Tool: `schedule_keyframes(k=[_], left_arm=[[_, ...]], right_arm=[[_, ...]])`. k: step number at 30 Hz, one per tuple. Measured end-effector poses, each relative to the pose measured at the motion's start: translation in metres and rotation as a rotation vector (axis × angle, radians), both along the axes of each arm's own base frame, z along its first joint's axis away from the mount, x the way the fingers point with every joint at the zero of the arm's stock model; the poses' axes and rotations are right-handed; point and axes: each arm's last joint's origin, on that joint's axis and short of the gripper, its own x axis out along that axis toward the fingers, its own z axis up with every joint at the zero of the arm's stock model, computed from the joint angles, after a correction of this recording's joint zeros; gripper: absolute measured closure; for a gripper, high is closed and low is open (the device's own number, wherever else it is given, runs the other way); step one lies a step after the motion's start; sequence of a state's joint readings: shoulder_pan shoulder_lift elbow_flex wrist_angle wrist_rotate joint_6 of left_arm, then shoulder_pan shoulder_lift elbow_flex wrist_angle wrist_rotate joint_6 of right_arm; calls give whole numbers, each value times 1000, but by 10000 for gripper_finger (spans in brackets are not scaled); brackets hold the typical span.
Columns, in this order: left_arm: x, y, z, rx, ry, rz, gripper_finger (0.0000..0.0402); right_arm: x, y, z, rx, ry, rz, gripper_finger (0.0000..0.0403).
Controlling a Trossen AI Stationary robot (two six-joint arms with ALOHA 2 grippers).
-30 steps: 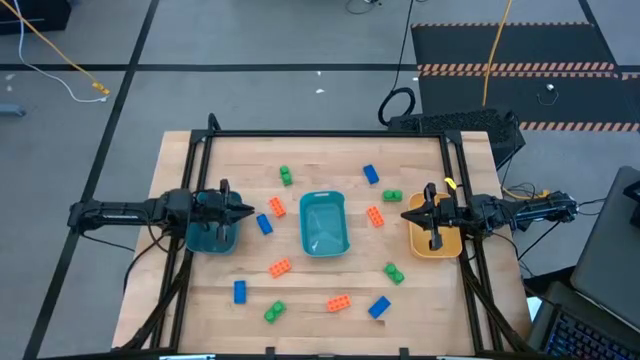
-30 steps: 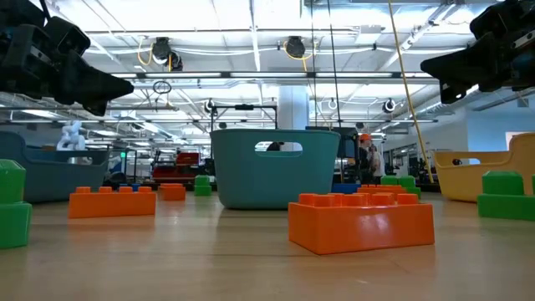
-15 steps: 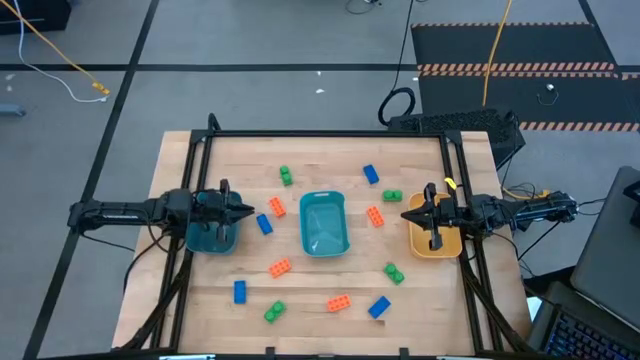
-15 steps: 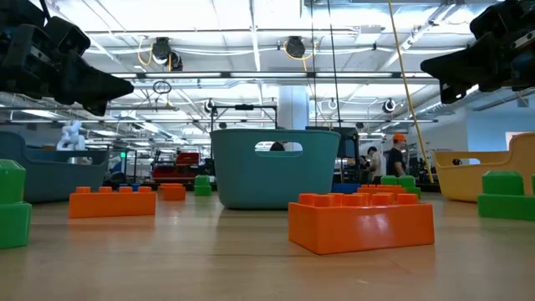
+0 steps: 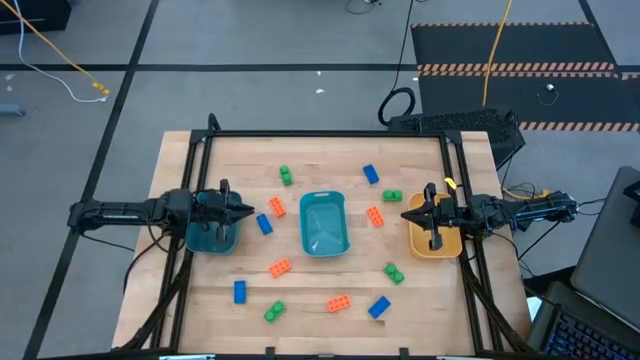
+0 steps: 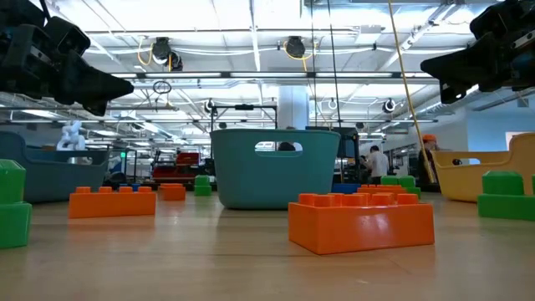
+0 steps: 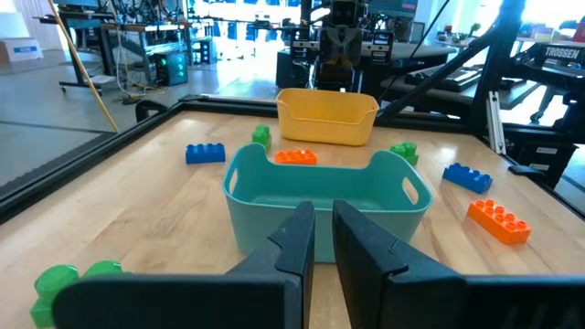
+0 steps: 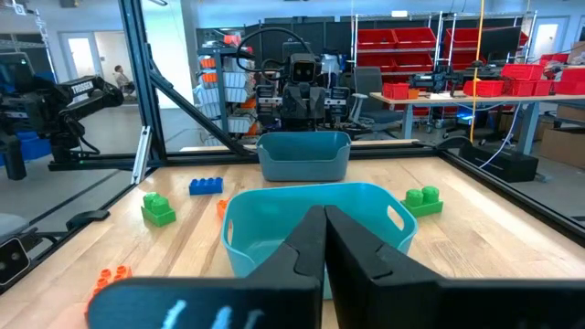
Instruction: Sort & place blocks by color
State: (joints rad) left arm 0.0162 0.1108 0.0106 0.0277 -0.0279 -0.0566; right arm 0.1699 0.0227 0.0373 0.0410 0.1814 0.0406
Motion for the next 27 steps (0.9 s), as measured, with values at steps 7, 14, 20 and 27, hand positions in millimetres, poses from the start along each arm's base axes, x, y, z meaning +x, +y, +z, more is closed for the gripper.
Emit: schedule_keyframes(k=[7,14,20,27], left_arm=[[0,0,0,5,19,-3,355],[0,0,1,2,3,-2,355],[0,0,1,3,3,-2,355],[0,0,17,-34,-158,-1,355]], right_arm=[[0,0,0,0,0,0,403],[-1,0,12,21,-123,-1,403],[-2,0,16,29,-167,-2,403],[-4,-5,24,-14,-236,-154,402]])
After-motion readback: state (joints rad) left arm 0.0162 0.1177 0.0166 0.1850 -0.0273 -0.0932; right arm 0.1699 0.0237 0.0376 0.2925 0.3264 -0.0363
